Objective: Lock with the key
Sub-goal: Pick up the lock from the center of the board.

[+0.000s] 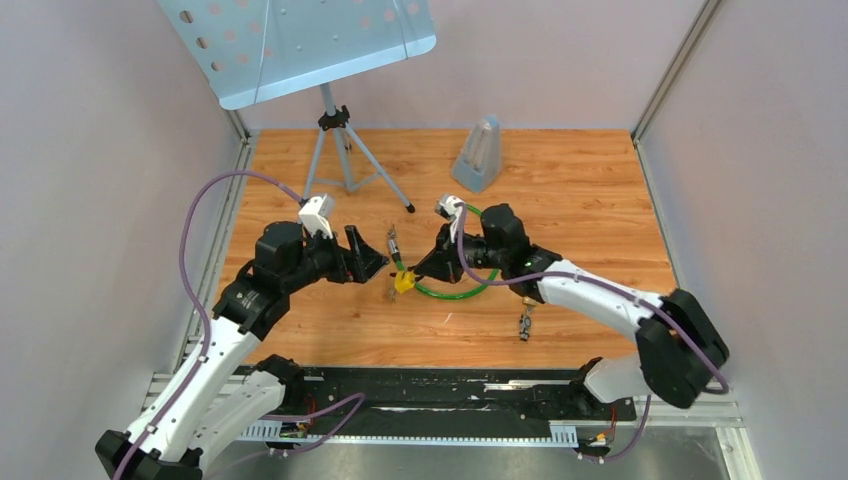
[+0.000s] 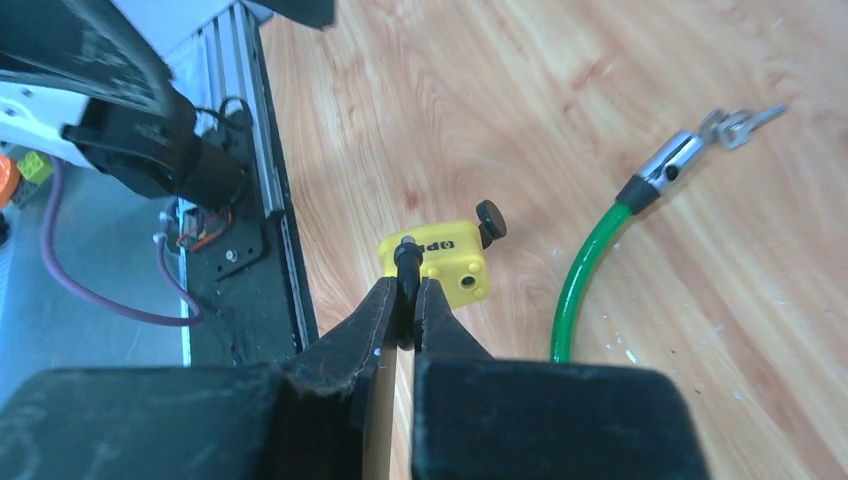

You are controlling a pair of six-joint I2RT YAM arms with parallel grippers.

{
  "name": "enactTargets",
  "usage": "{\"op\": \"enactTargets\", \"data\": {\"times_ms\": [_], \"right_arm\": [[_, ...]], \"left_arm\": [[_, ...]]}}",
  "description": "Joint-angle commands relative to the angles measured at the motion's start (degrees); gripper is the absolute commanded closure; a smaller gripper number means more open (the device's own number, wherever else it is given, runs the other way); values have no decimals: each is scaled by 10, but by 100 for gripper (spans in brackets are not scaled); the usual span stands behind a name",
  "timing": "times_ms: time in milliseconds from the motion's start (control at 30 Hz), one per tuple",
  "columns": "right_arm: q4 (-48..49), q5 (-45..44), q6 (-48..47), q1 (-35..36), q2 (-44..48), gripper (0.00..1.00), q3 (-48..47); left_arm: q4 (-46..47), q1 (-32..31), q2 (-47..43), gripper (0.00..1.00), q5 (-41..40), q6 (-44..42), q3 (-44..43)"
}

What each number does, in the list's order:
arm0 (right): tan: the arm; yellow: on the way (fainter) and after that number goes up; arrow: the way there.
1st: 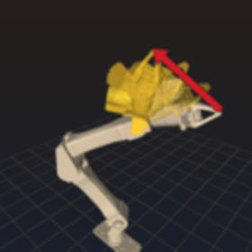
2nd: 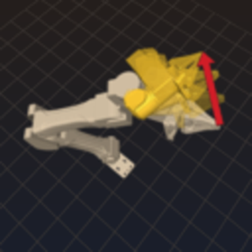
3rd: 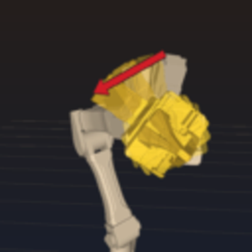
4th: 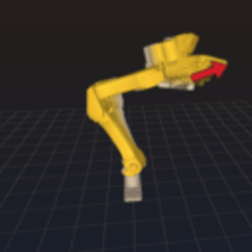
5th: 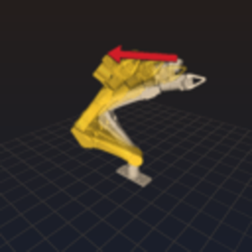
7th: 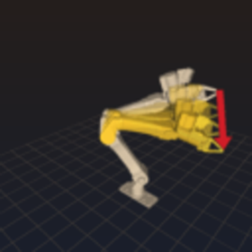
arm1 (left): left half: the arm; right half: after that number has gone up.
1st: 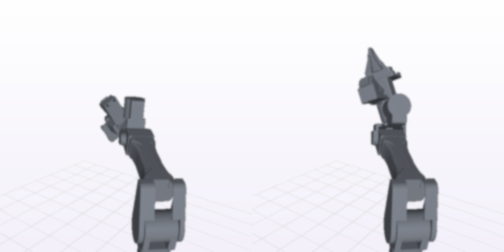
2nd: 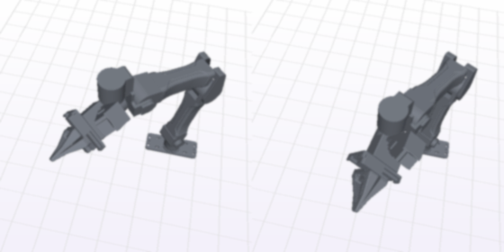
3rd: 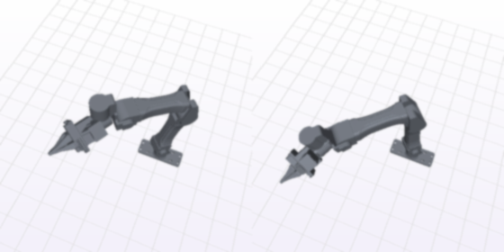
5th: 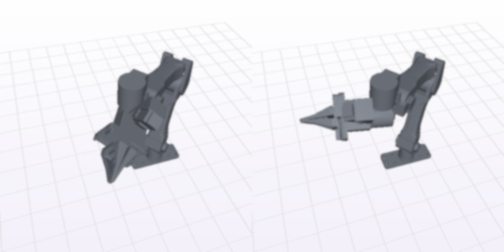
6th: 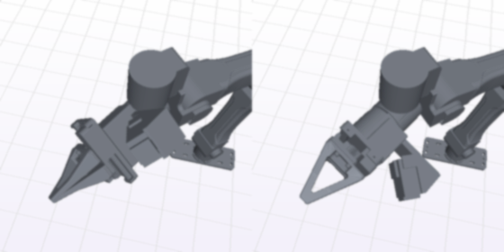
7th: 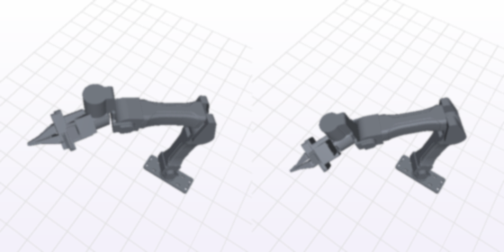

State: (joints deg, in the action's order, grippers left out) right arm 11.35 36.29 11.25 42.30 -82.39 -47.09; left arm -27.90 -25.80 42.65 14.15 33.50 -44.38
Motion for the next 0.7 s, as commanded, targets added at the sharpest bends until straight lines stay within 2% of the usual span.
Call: {"op": "enactTargets", "data": {"times_ms": [0,233,400,467,567,667], "right_arm": [[-28,-64,1,1,103,100,-4],[-109,-161,53,1,195,100,-59],[-183,-222,161,1,195,100,-133],[-204,-227,209,0,190,100,-158],[-218,-214,280,1,183,100,-185],[-224,-200,315,1,176,100,-204]], "left_arm": [[164,-2,-1,3,94,-27,14],[334,-2,52,5,190,-37,16],[592,-6,82,5,244,-114,66],[670,-7,93,4,260,-142,88],[723,-8,119,4,301,-169,98],[780,-9,147,5,362,-157,97]]}}
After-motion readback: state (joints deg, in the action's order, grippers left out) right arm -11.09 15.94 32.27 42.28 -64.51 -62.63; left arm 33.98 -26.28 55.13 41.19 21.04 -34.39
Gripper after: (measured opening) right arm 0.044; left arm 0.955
